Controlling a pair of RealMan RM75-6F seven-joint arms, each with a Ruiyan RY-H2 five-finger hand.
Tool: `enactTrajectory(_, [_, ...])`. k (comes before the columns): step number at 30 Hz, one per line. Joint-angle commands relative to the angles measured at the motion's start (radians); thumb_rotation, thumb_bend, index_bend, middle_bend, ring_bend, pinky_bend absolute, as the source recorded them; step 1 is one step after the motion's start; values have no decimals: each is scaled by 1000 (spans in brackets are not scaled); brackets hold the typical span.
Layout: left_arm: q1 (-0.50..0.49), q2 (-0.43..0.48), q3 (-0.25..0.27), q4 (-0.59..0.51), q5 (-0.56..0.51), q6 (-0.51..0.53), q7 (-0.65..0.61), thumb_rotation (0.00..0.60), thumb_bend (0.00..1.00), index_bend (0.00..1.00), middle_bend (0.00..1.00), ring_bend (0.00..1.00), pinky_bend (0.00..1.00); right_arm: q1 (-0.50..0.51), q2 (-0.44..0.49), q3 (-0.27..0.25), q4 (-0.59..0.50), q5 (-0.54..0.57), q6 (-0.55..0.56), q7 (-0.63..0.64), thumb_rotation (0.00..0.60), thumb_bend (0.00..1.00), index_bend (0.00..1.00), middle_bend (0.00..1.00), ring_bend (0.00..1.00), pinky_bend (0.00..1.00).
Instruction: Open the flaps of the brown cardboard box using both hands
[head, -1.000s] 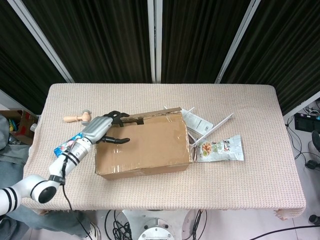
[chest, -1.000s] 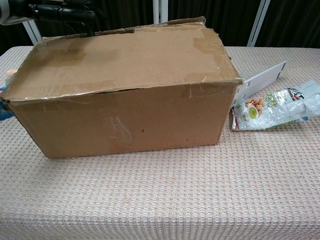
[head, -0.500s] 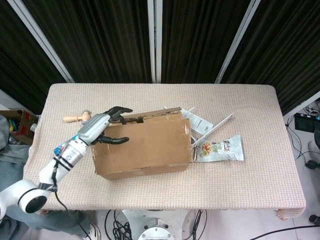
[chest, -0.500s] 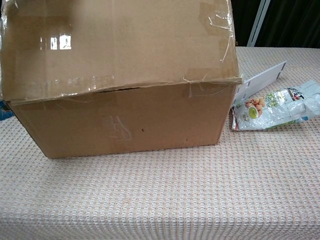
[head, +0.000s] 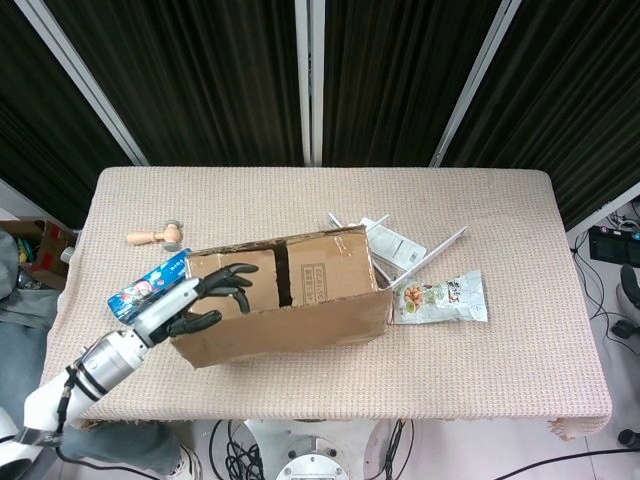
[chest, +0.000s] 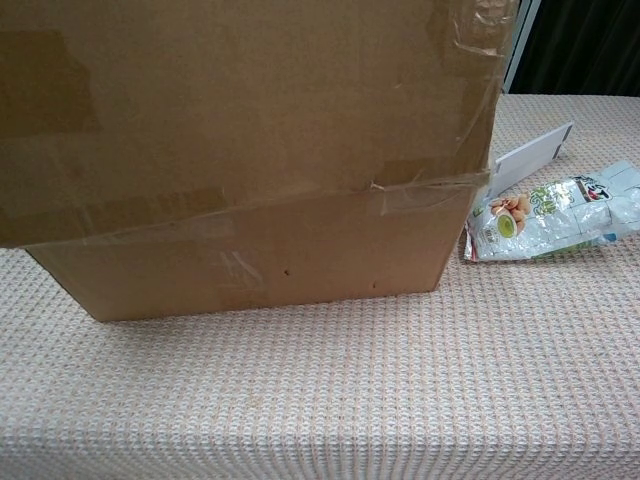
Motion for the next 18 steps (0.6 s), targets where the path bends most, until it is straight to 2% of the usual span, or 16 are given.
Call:
enactTrajectory(1, [-15, 114, 143, 77, 309, 98, -410, 132, 0, 108, 499, 187, 202, -2, 1, -3, -3, -5, 2, 0, 600, 199, 0, 0, 0, 0])
enactTrajectory(5, [-44, 107, 189, 127, 357, 164, -537, 133, 0, 109, 494, 196, 205, -8, 1, -8, -3, -9, 4, -2, 600, 200, 0, 0, 0, 0])
enactTrajectory(10, [-53, 110, 202, 136, 338, 202, -468, 130, 0, 109, 455, 198, 205, -17, 3, -10, 3, -2, 7, 8, 600, 199, 0, 0, 0, 0])
enactTrajectory(14, [-35, 81, 165, 121, 194, 179, -246, 127, 0, 129, 398, 193, 205, -19, 1, -13, 8, -5, 6, 12, 600, 199, 0, 0, 0, 0])
enactTrajectory(18, [-14, -28, 93, 135, -43, 141, 205, 134, 0, 138, 371, 165, 205, -19, -1, -18, 6, -5, -1, 12, 600, 199, 0, 0, 0, 0])
